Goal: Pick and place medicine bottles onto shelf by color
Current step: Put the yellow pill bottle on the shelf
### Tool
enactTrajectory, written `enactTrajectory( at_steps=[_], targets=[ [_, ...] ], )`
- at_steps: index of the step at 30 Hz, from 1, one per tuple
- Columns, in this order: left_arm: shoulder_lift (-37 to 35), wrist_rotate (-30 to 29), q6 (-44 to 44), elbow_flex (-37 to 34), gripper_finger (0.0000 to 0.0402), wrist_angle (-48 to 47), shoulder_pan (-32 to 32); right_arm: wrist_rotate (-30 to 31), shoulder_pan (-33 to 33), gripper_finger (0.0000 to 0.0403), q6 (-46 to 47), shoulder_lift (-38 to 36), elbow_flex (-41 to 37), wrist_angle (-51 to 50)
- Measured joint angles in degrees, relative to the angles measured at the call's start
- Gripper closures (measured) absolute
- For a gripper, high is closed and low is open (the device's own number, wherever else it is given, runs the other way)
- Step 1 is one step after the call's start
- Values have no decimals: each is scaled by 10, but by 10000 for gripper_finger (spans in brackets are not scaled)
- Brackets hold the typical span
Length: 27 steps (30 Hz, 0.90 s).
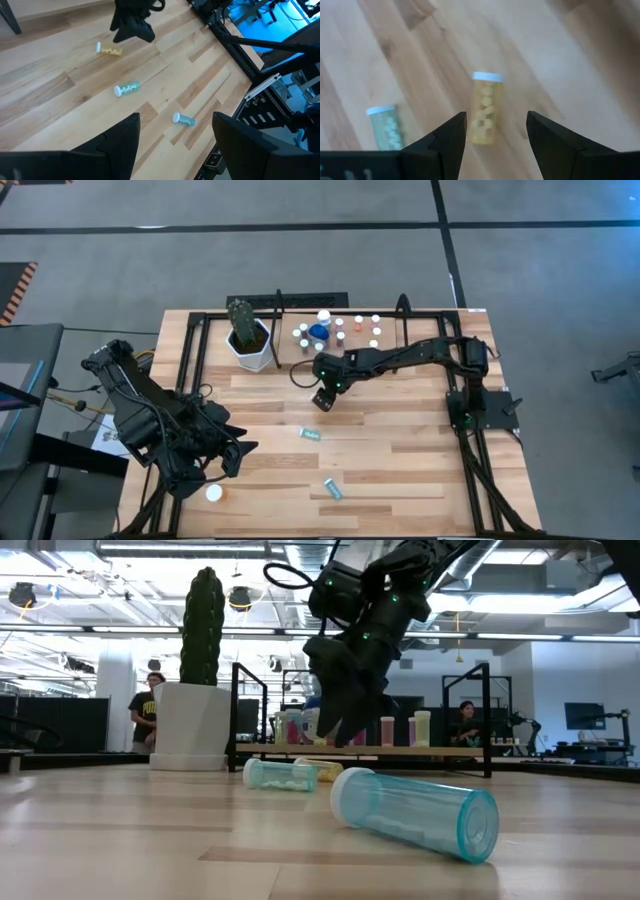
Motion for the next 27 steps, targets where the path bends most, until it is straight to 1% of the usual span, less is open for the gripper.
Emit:
enactTrajectory(
  at_steps=[5,9,21,24,26,27],
  targets=[
    [0,0,0,0,167,0,0,8,11,173,9,0,-1,16],
    [0,0,1,0,167,0,0,53,21,173,-5,0,-1,24],
    [0,1,19,0,167,0,0,60,37,173,-7,0,-1,25],
    [0,1,19,0,167,0,0,64,41,173,-7,19,-1,39],
    [0,1,19,0,167,0,0,63,42,173,-3,26,-4,17],
    [0,1,19,0,167,0,0,63,43,173,-2,37,-2,31]
  ],
)
